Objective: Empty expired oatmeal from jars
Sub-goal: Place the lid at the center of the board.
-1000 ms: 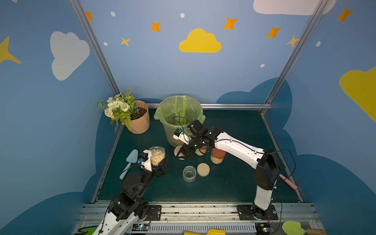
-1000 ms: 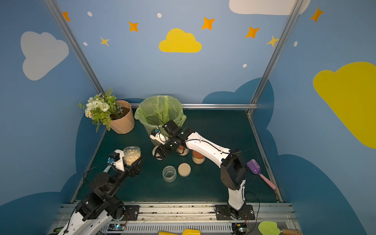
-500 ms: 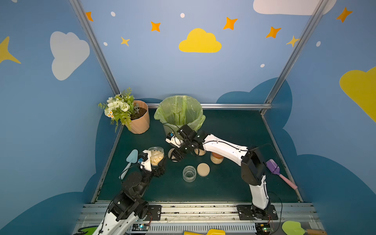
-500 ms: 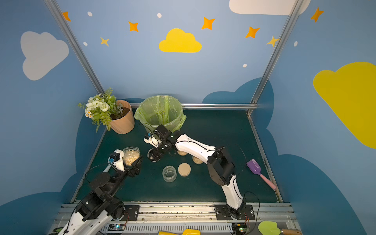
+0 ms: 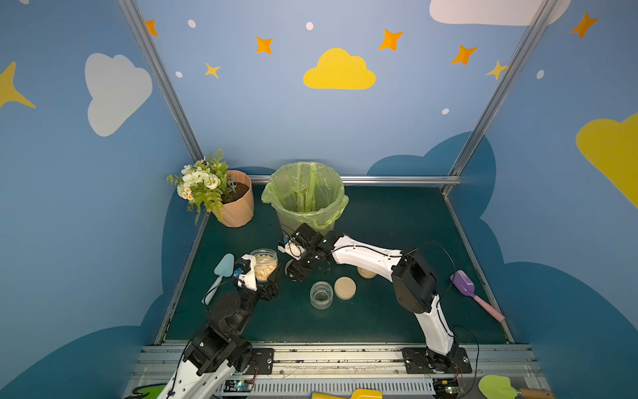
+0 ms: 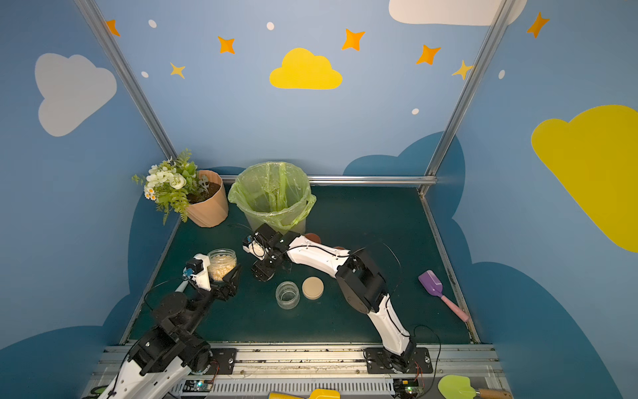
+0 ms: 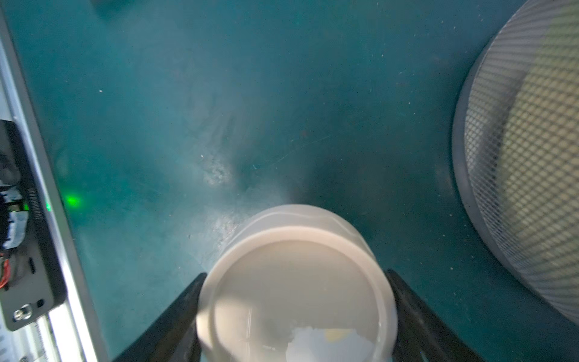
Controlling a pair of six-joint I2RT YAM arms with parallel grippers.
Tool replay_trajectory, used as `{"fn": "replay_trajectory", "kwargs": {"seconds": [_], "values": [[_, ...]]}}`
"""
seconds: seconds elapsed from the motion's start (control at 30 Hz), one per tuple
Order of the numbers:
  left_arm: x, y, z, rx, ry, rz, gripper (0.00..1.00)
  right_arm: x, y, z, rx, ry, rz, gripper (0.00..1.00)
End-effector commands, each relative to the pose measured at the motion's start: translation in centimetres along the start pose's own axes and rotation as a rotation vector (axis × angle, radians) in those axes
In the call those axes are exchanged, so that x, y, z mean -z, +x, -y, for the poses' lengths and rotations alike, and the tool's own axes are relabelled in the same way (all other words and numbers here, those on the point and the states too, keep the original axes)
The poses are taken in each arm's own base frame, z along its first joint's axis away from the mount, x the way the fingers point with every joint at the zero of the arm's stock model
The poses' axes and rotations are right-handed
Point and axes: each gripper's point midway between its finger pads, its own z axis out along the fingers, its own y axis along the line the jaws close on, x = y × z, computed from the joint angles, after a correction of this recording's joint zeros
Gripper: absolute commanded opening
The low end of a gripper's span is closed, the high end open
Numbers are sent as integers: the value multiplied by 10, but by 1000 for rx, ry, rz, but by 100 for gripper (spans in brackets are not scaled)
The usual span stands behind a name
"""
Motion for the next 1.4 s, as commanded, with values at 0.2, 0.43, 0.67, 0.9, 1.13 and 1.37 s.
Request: {"fn": "replay_trajectory", "kwargs": {"seconds": [0.2,0.43,0.67,0.9,1.13,1.37], "values": [[2,-21,3,11,11,82,3,-36,19,8,-5,19,-66,66],[1,-22,4,12,16,82,4,-46,29,8,-10,15,-94,72],[0,-22,6,10,22,81,4,-51,36,9,-19,14,-117,83],[0,-24,6,11,27,86,3,-45,32,7,-13,17,-108,86],[0,-26,8,15,35,94,3,-28,24,2,0,25,-83,89],[1,-35,13,20,57,108,3,0,10,-1,3,48,-23,89]]}}
